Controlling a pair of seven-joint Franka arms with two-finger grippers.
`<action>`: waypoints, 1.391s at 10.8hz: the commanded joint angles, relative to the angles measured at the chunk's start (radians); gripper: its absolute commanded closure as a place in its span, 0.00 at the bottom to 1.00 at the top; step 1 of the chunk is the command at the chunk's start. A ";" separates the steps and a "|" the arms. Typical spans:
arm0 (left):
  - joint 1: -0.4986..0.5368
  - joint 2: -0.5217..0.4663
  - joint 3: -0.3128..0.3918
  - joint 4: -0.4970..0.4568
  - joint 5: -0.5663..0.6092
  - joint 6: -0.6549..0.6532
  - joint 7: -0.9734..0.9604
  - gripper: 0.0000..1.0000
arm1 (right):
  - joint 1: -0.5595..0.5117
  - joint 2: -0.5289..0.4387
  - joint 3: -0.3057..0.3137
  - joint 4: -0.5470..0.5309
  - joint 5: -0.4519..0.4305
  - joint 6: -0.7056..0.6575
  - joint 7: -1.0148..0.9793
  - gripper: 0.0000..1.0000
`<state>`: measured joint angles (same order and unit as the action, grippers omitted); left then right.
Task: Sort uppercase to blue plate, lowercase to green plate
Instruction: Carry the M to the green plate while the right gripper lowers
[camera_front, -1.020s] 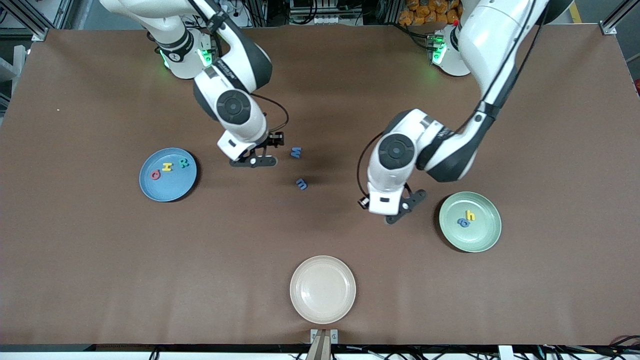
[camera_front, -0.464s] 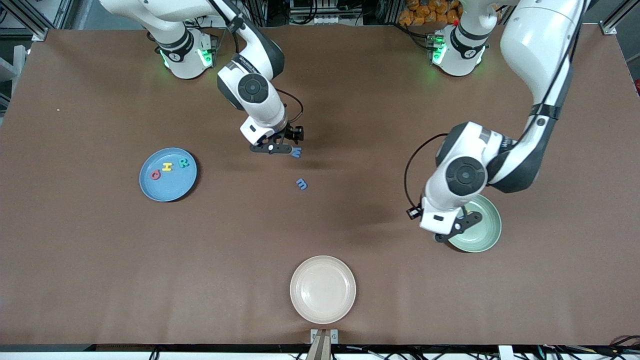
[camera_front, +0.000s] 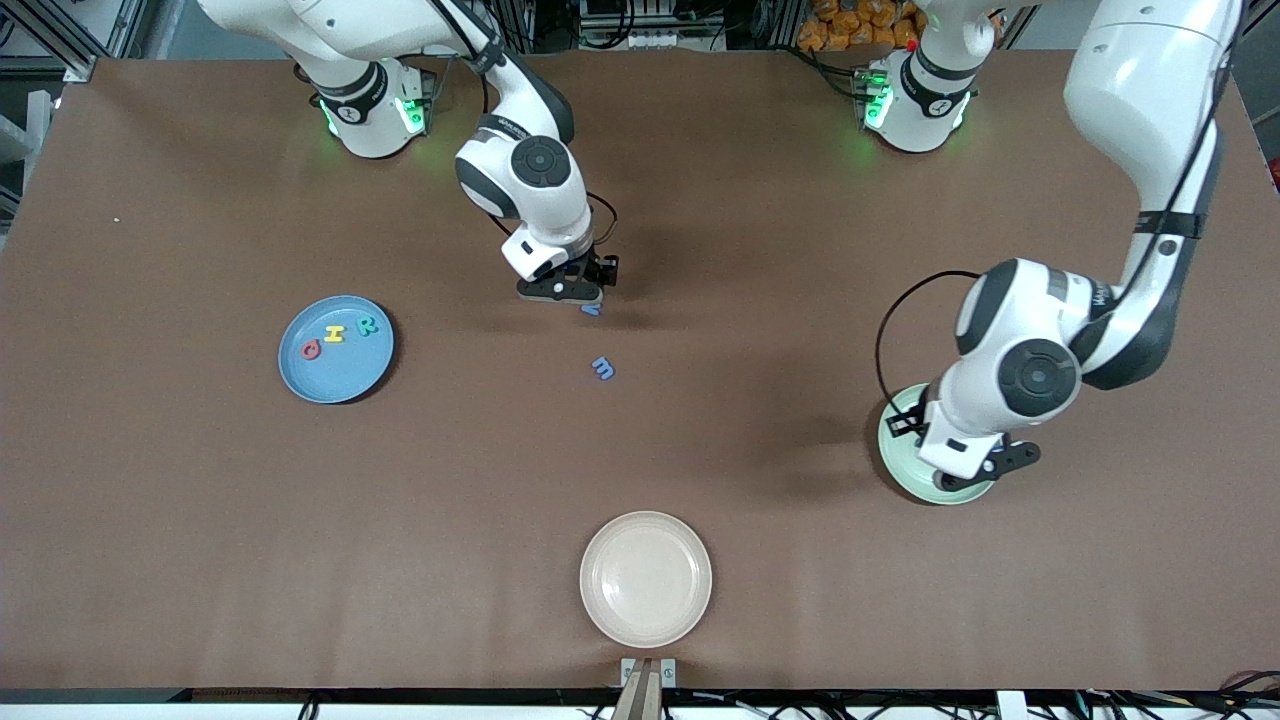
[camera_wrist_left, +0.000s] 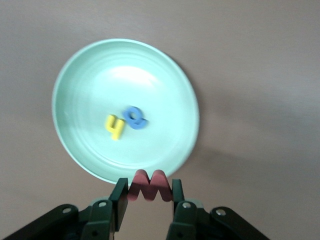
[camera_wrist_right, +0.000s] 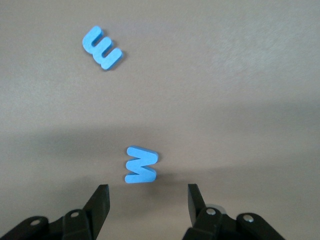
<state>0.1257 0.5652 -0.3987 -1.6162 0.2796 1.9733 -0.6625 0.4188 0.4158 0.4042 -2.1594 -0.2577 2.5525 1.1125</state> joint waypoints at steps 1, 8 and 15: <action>0.090 -0.028 -0.019 -0.086 -0.014 0.074 0.127 0.92 | -0.002 0.043 0.004 0.001 -0.035 0.079 0.046 0.28; 0.164 0.021 -0.017 -0.186 -0.011 0.240 0.187 0.47 | -0.006 0.078 -0.019 0.003 -0.040 0.124 0.090 0.32; 0.144 -0.100 -0.099 -0.111 -0.013 0.135 0.176 0.00 | -0.002 0.113 -0.019 0.022 -0.170 0.135 0.231 0.41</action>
<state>0.2713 0.5105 -0.4589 -1.7500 0.2795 2.1809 -0.4967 0.4192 0.5160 0.3815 -2.1555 -0.3947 2.6821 1.3057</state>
